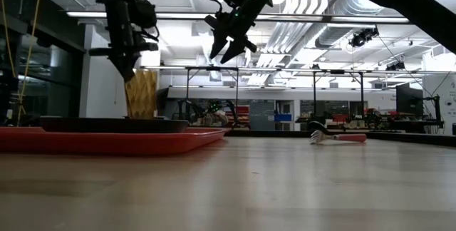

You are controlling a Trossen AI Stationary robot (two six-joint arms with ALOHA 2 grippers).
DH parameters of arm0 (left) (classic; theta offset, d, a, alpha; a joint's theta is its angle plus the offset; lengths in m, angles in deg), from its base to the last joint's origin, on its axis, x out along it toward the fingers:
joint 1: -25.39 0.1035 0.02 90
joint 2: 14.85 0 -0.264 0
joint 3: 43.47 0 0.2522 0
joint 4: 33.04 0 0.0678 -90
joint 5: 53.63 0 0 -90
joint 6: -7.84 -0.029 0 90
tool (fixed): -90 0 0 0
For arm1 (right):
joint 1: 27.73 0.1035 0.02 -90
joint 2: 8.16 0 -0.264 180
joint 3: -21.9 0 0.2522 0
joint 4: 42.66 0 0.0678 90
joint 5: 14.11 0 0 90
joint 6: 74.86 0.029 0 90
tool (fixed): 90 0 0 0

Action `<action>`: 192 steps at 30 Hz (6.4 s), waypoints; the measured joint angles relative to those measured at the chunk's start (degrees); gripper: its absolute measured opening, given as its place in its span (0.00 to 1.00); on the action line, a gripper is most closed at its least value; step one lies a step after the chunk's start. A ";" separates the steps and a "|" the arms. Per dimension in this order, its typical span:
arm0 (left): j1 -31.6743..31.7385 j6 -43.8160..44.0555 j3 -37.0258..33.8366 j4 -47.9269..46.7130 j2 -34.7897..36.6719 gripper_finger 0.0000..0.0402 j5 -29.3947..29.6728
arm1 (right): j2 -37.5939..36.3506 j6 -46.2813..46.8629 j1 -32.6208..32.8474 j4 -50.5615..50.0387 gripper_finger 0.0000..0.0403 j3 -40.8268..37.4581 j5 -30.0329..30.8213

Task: Pick and place plate/cup/fork/spoon on tray
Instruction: Move the orange cup to the top left of the red tray, then put the black spoon on the red tray to the left of the red tray

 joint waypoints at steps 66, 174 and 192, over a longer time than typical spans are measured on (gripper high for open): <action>-3.72 -6.01 6.14 7.84 27.34 0.49 -12.73 | -1.64 -18.33 0.81 -33.21 0.48 0.13 -9.74; -14.92 2.52 -4.72 42.64 39.65 0.49 -15.70 | -36.11 66.83 70.30 6.87 0.48 -91.09 -35.08; -14.93 2.61 -4.72 42.62 39.65 0.49 -15.70 | -36.10 71.32 70.50 12.16 0.35 -94.37 -35.26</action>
